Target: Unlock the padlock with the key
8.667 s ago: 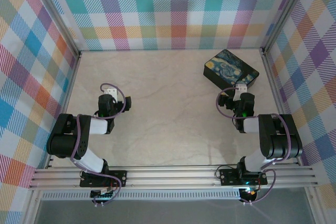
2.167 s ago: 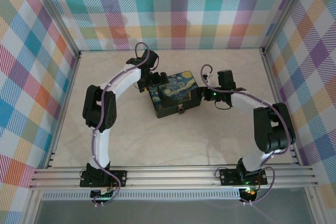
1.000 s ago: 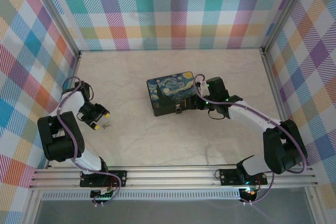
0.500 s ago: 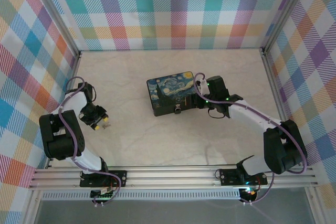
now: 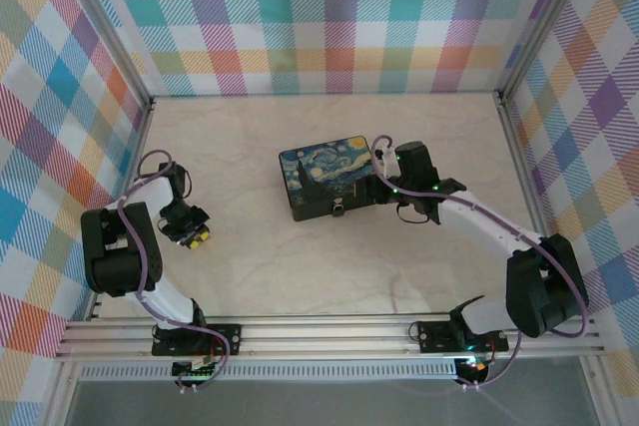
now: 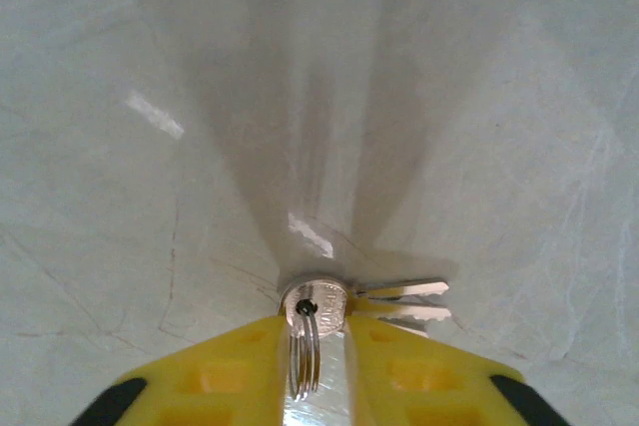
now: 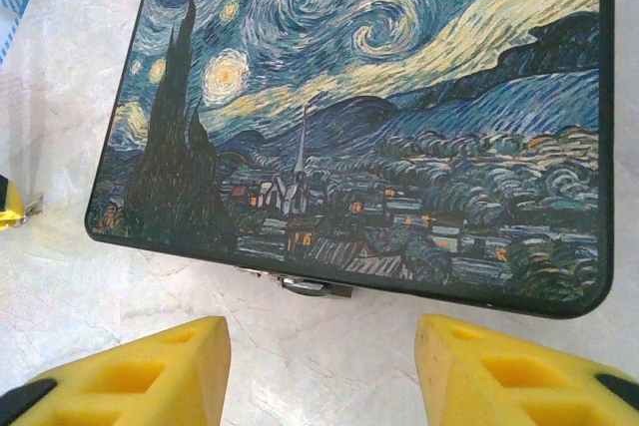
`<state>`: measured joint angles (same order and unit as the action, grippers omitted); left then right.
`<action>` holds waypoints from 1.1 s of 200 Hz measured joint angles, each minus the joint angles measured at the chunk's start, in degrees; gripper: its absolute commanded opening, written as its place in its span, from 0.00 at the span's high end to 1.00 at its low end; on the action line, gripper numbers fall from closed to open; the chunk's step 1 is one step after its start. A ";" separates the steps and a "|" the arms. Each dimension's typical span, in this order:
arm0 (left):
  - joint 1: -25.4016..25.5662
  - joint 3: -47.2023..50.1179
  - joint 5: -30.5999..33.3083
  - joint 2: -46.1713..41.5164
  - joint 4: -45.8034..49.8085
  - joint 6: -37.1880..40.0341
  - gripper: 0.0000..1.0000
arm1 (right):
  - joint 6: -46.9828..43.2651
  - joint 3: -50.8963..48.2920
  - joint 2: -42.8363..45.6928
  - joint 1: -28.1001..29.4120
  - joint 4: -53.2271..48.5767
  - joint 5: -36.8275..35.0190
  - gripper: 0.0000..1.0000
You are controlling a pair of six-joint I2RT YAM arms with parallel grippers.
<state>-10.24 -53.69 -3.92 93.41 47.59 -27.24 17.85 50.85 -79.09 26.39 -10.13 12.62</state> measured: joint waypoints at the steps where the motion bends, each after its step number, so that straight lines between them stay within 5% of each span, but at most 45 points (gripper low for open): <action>1: 0.04 0.00 0.02 0.00 0.00 -0.04 0.85 | 0.02 0.00 0.04 0.00 -0.02 0.00 0.49; 49: 1.49 -0.13 -0.33 -0.02 0.28 0.28 0.99 | 1.51 0.00 1.40 0.00 -0.87 0.46 0.48; 88: 6.08 -6.75 -6.34 -1.27 3.91 1.27 0.99 | 3.43 0.24 1.75 0.00 -1.57 5.75 0.47; 155: 30.27 -37.75 -14.49 -0.98 7.06 1.70 0.99 | 19.50 -0.70 -0.48 0.26 11.47 19.85 0.54; 180: 38.97 -48.17 -15.87 7.50 4.76 0.59 0.99 | 29.64 -4.87 -0.02 0.66 18.73 18.69 0.55; 220: 47.93 -56.50 -13.51 21.16 3.93 0.52 1.00 | 33.24 -7.93 5.31 0.63 14.91 12.41 0.55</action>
<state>37.69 -110.19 -17.43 114.56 51.53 -26.72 51.09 42.92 -73.78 27.03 4.78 25.04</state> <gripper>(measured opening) 0.039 0.445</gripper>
